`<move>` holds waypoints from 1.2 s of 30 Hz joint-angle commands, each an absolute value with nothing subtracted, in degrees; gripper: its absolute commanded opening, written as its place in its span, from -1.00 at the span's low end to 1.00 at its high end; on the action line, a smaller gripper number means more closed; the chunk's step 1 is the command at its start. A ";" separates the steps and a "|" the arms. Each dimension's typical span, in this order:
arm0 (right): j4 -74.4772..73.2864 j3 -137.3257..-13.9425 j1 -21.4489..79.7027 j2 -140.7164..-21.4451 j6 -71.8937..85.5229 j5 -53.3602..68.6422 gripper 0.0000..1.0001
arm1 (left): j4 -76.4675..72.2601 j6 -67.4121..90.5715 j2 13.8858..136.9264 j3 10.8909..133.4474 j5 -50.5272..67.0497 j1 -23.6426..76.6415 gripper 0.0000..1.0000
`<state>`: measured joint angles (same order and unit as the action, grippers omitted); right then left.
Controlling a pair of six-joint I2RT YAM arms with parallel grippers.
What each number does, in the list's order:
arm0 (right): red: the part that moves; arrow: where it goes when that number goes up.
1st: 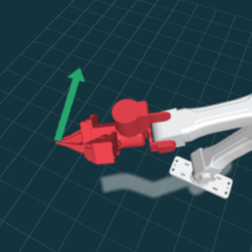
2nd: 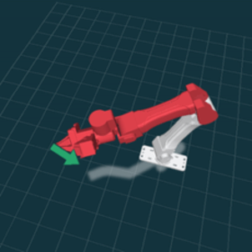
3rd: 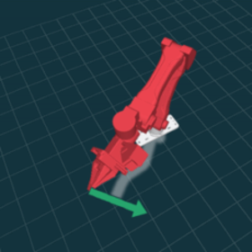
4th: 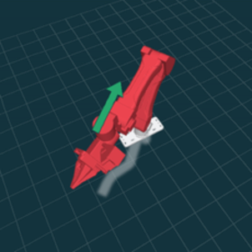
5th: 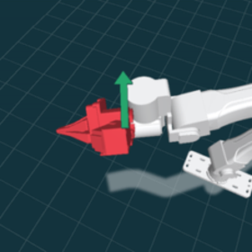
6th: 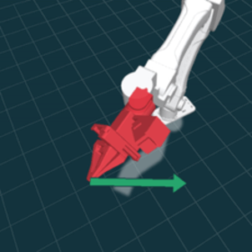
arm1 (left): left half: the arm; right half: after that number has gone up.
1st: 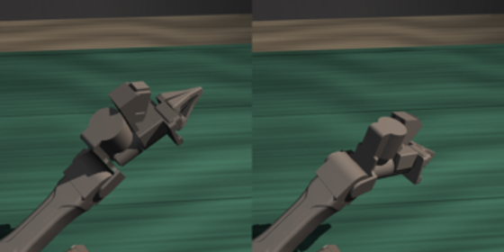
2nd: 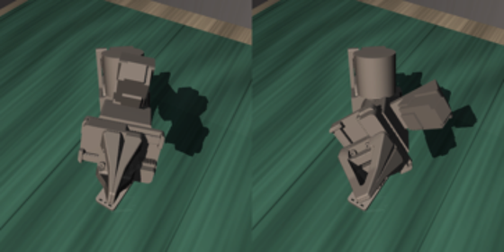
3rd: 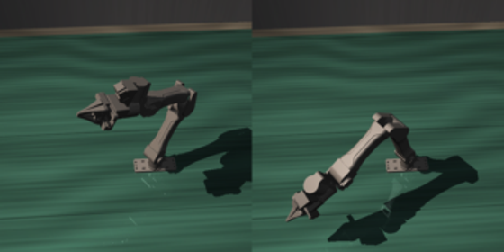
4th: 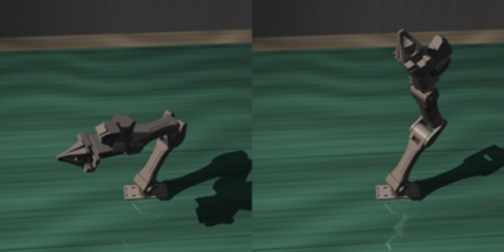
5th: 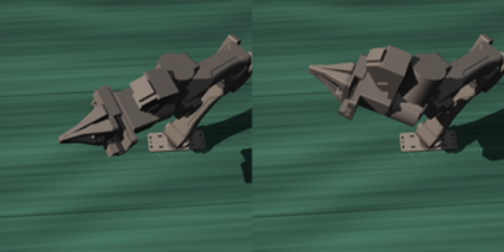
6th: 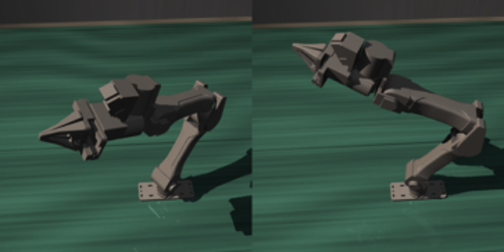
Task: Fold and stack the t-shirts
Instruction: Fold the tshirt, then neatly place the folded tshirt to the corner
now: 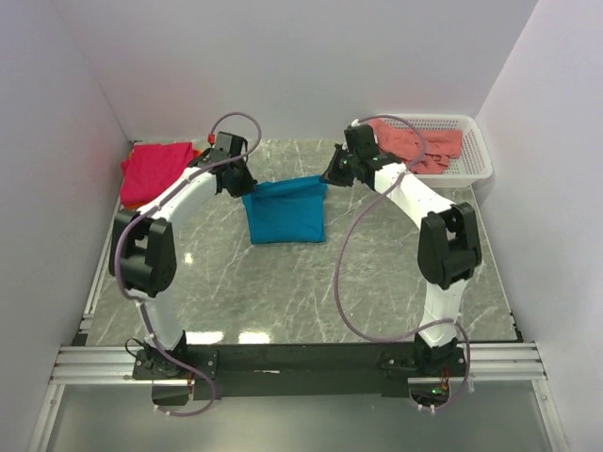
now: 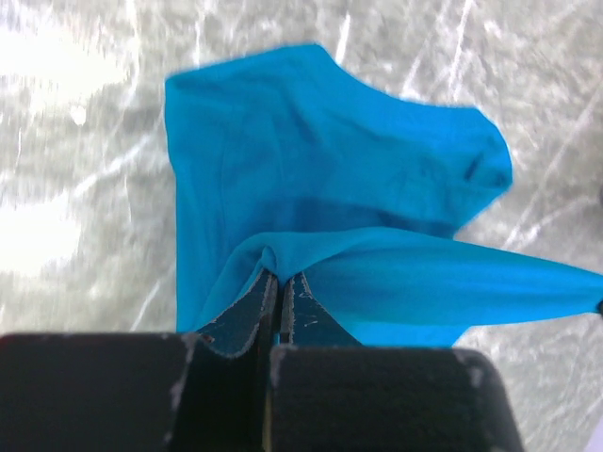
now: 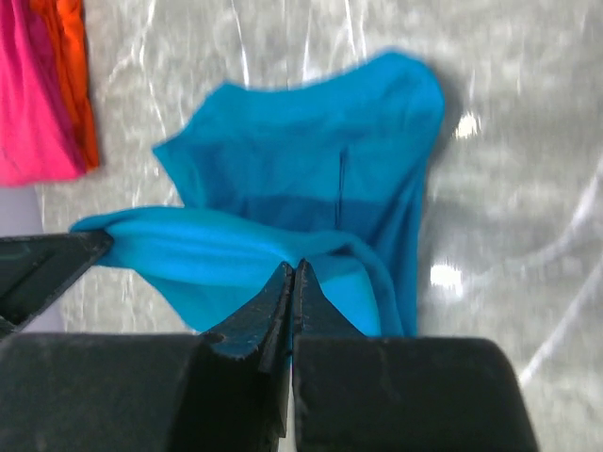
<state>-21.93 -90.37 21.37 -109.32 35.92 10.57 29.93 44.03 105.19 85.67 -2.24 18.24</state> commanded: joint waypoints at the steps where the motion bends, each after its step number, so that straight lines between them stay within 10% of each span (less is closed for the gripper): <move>1: -21.79 -97.46 19.17 -115.02 34.10 12.03 -1.00 | 29.79 41.31 109.23 90.08 -2.11 16.79 -0.99; 8: -21.62 -104.93 18.28 -122.60 35.59 13.18 -0.81 | 32.25 41.04 116.80 97.89 -2.64 15.47 -0.85; 12: -25.20 -110.47 17.58 -126.20 34.28 15.03 0.20 | 34.18 40.61 119.09 101.76 -2.55 14.68 0.15; 14: -27.41 -110.92 17.40 -125.78 32.52 14.68 0.33 | 34.45 40.61 118.39 101.52 -2.46 14.59 0.97; 36: -10.19 -53.27 17.84 -81.75 30.68 18.02 0.60 | 25.05 34.55 118.47 88.59 3.60 14.68 0.96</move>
<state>-12.88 -55.09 17.65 -85.34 31.92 17.54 26.83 37.01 116.09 85.69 2.20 14.44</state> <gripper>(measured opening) 0.798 0.989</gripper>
